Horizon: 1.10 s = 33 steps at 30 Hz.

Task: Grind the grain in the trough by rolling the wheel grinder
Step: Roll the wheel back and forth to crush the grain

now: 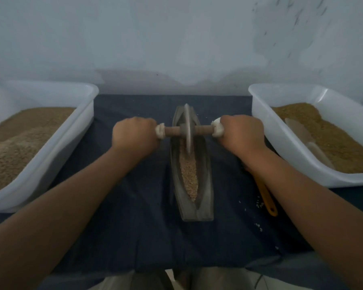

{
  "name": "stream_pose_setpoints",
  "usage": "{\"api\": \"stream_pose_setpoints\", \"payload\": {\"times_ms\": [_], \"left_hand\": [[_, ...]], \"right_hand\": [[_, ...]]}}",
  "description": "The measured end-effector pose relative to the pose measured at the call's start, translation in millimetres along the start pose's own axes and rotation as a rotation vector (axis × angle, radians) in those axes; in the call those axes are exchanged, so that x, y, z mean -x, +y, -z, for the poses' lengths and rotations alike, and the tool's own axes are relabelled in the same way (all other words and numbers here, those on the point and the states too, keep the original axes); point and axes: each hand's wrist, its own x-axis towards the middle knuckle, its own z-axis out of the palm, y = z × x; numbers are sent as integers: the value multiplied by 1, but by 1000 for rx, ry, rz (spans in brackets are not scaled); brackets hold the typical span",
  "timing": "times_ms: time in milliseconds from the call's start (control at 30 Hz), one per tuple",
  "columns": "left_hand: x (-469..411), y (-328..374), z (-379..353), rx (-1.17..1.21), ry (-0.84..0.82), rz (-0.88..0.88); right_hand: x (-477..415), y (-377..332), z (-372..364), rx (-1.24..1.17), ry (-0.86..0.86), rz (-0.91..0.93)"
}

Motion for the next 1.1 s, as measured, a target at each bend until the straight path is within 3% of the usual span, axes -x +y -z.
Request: {"api": "stream_pose_setpoints", "payload": {"times_ms": [167,300,400,500,600,767,833,1000,1100], "left_hand": [[78,-9,10,10,168,-170],[75,-9,3,49,226,-189],[22,-3,-2,-17,157,-94],[-20,4,4,-58,25,-34],[-1,1,6,-41,-48,-18],[99,-10,11,76,146,-161],[109,-11,7,88,152,-175],[26,-2,3,11,49,-22],[-10,7,7,-10,-63,22]], "right_hand": [[73,3,23,-83,56,74],[78,8,16,-108,16,47],[32,1,3,-103,55,-4],[-1,-2,0,-141,-93,-76],[13,-3,14,-171,-104,-23],[82,4,46,-109,53,169],[85,7,44,-123,70,181],[24,-4,16,-77,61,54],[-1,-2,8,-51,-85,-40]]}}
